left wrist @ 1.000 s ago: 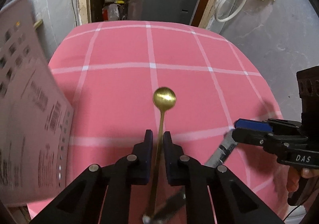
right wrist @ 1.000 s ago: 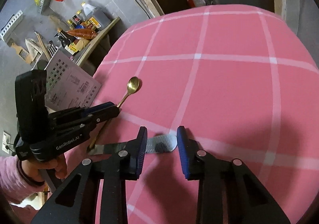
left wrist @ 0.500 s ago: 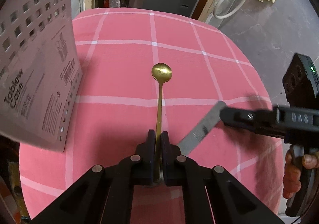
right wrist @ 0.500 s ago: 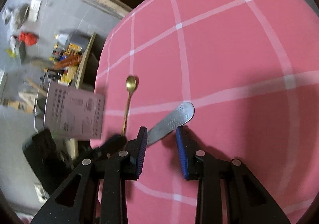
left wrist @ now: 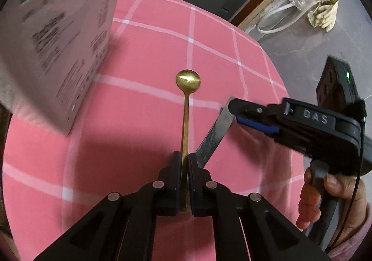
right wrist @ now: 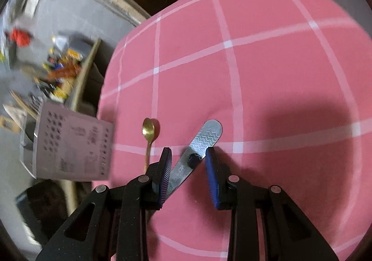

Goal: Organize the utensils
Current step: 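Close the right gripper on the butter knife blade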

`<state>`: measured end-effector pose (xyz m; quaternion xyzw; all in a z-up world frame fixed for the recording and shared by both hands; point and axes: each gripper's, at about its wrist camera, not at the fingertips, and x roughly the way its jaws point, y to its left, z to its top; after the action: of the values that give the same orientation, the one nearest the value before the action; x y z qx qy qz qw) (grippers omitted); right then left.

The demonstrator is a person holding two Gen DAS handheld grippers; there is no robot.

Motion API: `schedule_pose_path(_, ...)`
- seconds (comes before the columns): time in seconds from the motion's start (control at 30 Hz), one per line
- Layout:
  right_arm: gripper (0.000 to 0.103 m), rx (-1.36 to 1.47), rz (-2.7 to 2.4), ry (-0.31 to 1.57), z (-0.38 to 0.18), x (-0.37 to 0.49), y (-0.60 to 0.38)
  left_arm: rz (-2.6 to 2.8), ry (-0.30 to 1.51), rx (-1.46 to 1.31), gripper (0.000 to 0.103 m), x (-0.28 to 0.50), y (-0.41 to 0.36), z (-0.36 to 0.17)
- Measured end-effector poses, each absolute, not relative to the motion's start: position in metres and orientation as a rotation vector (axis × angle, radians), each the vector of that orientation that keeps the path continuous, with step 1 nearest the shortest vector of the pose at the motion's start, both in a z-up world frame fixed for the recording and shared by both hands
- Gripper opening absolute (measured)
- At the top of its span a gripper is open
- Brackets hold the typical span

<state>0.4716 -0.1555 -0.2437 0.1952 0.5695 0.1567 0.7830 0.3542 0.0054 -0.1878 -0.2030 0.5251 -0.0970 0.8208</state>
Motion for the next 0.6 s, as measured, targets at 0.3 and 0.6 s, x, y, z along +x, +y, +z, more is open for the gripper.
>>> schedule_pose_path(0.3, 0.035, 0.209, 0.261, 1.208, -0.227, 0.46, -0.125, -0.181, 1.122, -0.382, 0.006, 0.32, 0.019, -0.181)
schedule_pose_path(0.6, 0.048, 0.007, 0.176, 1.188, -0.224, 0.451, -0.09, -0.174, 1.121, -0.384, 0.006, 0.3, 0.036, -0.177)
